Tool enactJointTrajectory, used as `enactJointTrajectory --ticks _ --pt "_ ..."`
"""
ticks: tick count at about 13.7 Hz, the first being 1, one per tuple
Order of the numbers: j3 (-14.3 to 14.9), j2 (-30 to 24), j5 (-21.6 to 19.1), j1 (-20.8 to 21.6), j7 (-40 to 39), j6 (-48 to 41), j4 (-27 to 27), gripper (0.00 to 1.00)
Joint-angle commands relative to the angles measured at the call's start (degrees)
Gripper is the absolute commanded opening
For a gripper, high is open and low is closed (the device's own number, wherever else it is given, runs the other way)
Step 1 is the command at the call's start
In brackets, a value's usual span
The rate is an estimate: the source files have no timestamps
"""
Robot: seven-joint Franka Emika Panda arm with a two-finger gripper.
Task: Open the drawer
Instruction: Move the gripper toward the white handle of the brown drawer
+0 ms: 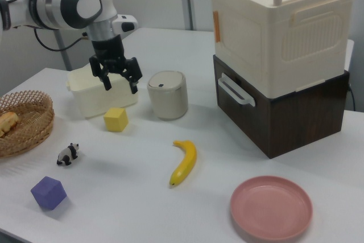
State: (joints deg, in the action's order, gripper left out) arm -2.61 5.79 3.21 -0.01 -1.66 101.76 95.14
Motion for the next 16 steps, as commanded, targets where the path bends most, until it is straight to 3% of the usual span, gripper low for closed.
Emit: enactJointTrajectory --ticks 1,6,10,13,16 --pt "3.13 1.93 4.42 -0.34 -15.61 7.29 0.22 1.0" --pt "10.86 8.07 5.84 -0.6 -35.23 20.04 -3.71 1.0" --pt "13.86 15.9 8.2 -0.43 -36.83 26.64 -10.92 0.96" --pt "14.21 20.38 12.95 -0.34 -37.37 33.56 -11.99 0.95" --pt "15.18 23.47 15.33 -0.16 -37.28 40.62 -12.17 0.83"
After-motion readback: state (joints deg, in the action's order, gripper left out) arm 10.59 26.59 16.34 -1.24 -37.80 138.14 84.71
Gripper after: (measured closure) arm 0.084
